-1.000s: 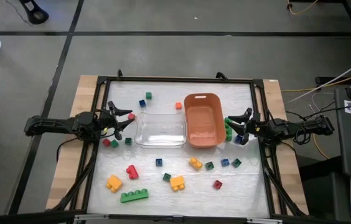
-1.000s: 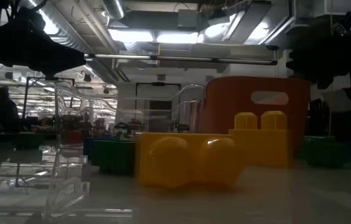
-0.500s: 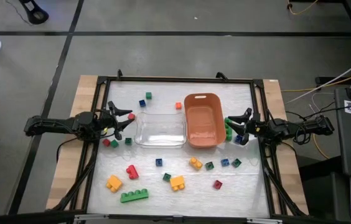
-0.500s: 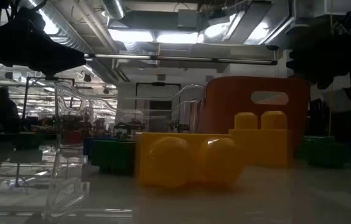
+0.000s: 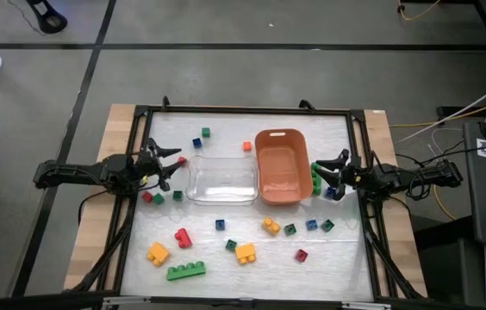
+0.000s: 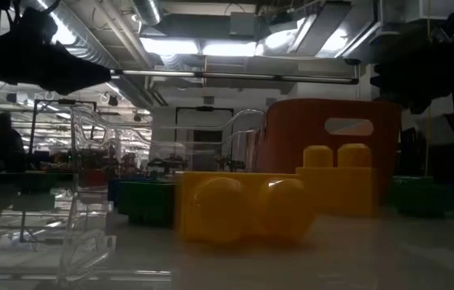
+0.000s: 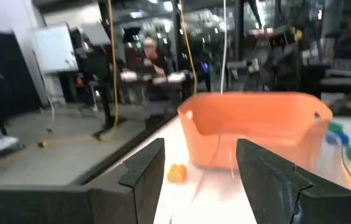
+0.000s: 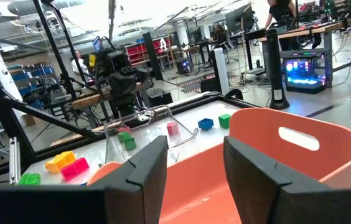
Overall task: Sort blocks by size
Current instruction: Put the small red block into the transparent bin
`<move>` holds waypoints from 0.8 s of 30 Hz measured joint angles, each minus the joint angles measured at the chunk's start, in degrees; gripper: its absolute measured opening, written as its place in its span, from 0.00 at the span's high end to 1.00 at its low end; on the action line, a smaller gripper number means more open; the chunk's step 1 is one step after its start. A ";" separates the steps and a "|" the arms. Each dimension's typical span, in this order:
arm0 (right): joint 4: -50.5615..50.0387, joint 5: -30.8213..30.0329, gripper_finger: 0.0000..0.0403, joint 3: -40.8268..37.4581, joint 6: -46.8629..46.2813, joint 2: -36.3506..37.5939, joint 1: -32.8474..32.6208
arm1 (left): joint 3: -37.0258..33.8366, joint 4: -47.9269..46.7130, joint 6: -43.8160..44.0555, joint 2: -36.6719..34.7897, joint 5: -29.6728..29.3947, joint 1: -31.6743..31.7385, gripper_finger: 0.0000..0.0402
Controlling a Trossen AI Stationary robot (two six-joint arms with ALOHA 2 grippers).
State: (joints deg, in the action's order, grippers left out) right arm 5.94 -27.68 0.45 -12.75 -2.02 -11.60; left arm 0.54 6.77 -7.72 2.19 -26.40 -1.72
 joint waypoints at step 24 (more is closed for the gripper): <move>0.41 -4.48 0.61 0.00 0.00 0.00 0.00 | 22.90 -33.93 27.01 11.07 -13.51 11.18 0.61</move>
State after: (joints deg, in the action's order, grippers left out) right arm 6.35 -32.17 0.45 -12.75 -2.02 -11.60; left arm 23.43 -27.15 19.29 13.26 -39.91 9.46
